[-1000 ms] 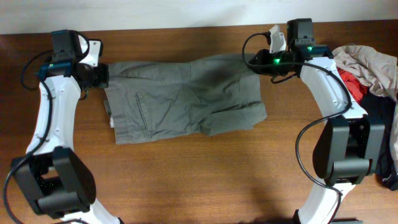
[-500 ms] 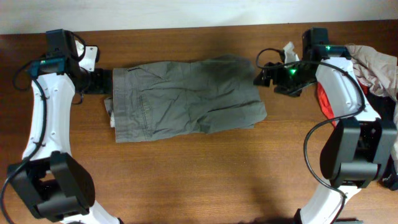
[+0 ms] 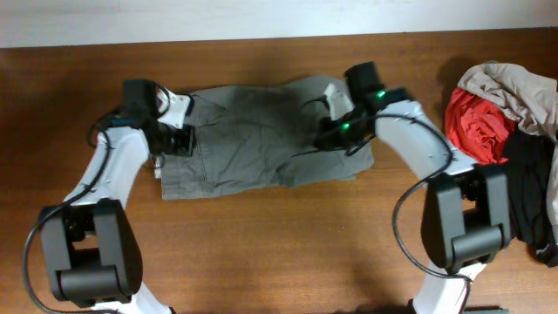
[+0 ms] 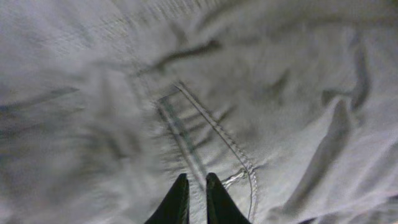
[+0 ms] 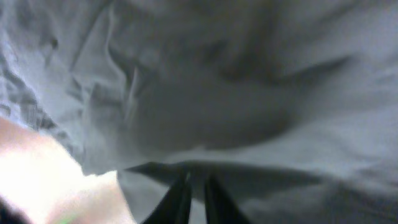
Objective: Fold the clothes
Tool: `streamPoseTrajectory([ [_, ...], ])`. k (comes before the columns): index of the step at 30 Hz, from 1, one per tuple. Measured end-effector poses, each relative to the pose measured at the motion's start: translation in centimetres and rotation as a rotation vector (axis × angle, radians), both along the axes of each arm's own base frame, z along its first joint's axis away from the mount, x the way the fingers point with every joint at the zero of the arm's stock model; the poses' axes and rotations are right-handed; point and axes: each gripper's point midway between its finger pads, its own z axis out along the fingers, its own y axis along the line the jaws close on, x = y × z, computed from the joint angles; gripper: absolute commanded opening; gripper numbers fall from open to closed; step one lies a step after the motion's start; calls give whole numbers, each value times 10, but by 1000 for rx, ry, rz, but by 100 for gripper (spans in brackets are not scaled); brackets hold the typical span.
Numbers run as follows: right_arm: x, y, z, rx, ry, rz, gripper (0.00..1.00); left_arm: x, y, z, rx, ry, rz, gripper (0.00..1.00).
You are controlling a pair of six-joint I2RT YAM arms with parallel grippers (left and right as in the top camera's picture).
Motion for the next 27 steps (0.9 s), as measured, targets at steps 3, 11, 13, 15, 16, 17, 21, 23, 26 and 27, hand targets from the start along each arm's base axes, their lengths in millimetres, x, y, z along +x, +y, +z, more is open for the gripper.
streamPoseTrajectory([
  [3,-8,7,-21,-66,6,-26,4,-12,-2,-23,14,45,8,6],
  [11,-48,-63,-72,-263,265,-187,4,-36,29,-62,107,179,92,3],
  [13,-56,-85,-72,-284,330,-243,4,-37,37,-63,106,187,119,3],
  [15,-62,-102,-70,-295,378,-290,4,-37,41,-62,85,189,138,2],
  [16,-63,-112,-69,-310,389,-316,4,-38,42,-62,75,192,143,1],
  [17,-65,-121,-69,-332,397,-336,4,-38,45,-62,70,196,152,1],
  [21,-74,-149,-68,-362,444,-397,4,-46,58,-60,48,237,193,2],
  [23,-78,-150,-63,-372,454,-391,4,-51,61,-53,46,274,203,9],
  [26,-79,-146,-45,-369,414,-380,4,-42,62,-30,34,270,210,17],
  [27,-75,-143,-33,-356,374,-378,4,-33,61,-17,27,241,206,19],
])
